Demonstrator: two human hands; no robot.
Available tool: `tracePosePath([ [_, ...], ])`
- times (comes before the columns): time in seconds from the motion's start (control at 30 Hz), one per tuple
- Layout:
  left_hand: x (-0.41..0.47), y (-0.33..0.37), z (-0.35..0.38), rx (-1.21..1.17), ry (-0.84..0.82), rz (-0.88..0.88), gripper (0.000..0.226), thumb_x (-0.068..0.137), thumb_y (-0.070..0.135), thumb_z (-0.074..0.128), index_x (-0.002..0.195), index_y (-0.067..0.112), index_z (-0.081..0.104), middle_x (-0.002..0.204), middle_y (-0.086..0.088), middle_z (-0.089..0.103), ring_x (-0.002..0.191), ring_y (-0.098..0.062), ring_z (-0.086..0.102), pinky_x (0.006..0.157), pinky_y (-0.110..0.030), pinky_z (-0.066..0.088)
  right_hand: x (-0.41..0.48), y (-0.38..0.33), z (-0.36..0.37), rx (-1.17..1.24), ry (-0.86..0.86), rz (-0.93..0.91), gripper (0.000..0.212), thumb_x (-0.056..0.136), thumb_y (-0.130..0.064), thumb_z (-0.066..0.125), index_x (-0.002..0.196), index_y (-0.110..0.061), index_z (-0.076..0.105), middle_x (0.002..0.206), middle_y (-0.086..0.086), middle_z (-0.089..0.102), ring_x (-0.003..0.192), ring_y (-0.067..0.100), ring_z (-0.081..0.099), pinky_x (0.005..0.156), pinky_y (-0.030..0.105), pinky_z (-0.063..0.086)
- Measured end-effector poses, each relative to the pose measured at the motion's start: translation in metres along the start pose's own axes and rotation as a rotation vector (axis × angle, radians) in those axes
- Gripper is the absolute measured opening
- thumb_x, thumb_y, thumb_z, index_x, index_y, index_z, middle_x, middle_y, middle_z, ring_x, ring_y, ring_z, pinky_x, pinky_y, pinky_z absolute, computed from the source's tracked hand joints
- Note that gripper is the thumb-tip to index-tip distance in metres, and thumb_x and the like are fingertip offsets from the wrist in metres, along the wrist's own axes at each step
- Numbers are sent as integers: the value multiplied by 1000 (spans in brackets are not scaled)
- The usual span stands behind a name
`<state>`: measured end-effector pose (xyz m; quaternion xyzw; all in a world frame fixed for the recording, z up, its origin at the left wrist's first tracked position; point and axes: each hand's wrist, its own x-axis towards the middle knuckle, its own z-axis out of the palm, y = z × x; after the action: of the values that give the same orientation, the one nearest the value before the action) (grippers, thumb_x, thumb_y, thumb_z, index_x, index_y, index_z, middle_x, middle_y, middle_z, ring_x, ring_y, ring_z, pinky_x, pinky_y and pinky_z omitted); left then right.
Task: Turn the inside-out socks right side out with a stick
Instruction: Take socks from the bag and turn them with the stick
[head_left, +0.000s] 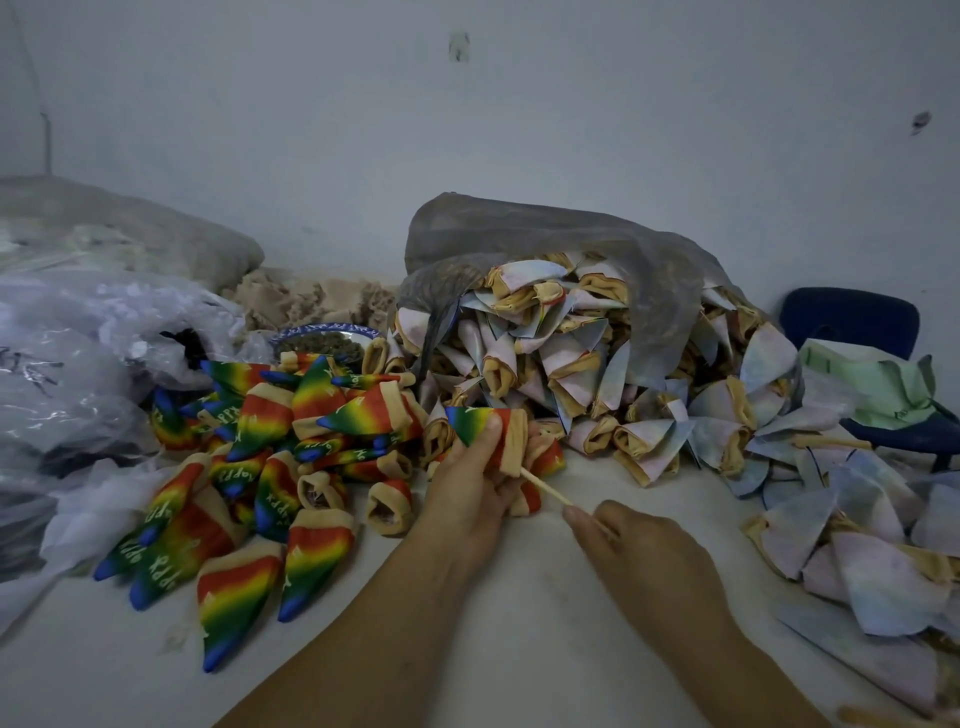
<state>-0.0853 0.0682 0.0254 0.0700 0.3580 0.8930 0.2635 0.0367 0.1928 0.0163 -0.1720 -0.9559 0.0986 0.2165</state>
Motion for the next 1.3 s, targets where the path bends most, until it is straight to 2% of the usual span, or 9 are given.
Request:
tracePosePath([
  [0.17, 5, 8, -4, -149, 36, 9, 41, 79, 24, 68, 116, 5, 68, 88, -4, 73, 76, -12, 68, 67, -22, 53, 8, 39, -13, 64, -24, 208, 46, 92, -52, 45, 61, -19, 38, 50, -1, 41, 48, 12, 45, 48, 28, 32],
  [0.27, 2, 3, 0, -62, -9, -17, 34, 83, 22, 66, 113, 6, 68, 93, -5, 75, 76, -11, 71, 58, -19, 53, 10, 39, -15, 418, 90, 350, 47, 93, -48, 48, 57, -19, 38, 48, -5, 36, 42, 9, 35, 49, 27, 28],
  [0.37, -5, -10, 7, 219, -76, -66, 42, 77, 31, 71, 114, 11, 68, 105, -5, 76, 97, -16, 70, 77, -24, 53, 9, 18, -18, 757, 127, 385, 49, 85, -64, 45, 64, -22, 57, 52, -10, 50, 45, -1, 46, 53, 26, 32],
  [0.47, -12, -28, 13, 417, -165, -55, 47, 73, 38, 74, 114, 15, 70, 107, -2, 75, 103, -15, 70, 89, -27, 51, 8, -2, -18, 873, 91, 289, 41, 77, -69, 43, 82, -34, 63, 75, -29, 62, 68, -14, 55, 57, 16, 40],
  [0.63, -16, -39, 18, 456, -213, -69, 46, 77, 31, 74, 120, 16, 66, 114, -7, 73, 113, -24, 66, 103, -40, 49, 8, -1, -15, 915, 73, 256, 13, 93, -39, 54, 84, -30, 59, 72, -28, 62, 68, -13, 57, 52, 0, 37],
  [0.87, -14, -35, 16, 439, -179, -39, 26, 97, 33, 57, 116, 20, 68, 109, 0, 74, 111, -18, 65, 100, -33, 49, 9, -6, -12, 1079, 75, 255, 19, 96, -44, 45, 84, -40, 59, 72, -19, 61, 61, -8, 52, 64, 21, 38],
  [1.03, -16, -34, 18, 339, -214, -27, 18, 93, 31, 58, 95, 16, 68, 73, 5, 65, 65, -7, 58, 62, -17, 48, 9, -6, -11, 1205, 130, 304, 20, 97, -41, 45, 85, -38, 60, 55, -21, 52, 48, -4, 46, 57, 20, 34],
  [1.13, -17, -35, 18, 371, -242, -14, 21, 94, 29, 59, 80, 19, 70, 65, 1, 57, 59, -9, 51, 57, -18, 46, 9, -5, -10, 1255, 121, 340, 18, 97, -42, 45, 90, -35, 60, 51, -19, 47, 43, -2, 41, 45, 14, 33],
  [1.3, -20, -38, 17, 466, -260, -36, 25, 83, 30, 72, 102, 14, 69, 73, 1, 66, 65, -10, 60, 61, -20, 50, 8, -4, -13, 1219, 88, 328, 23, 91, -53, 48, 92, -36, 63, 61, -10, 62, 45, -3, 51, 40, 9, 36],
])
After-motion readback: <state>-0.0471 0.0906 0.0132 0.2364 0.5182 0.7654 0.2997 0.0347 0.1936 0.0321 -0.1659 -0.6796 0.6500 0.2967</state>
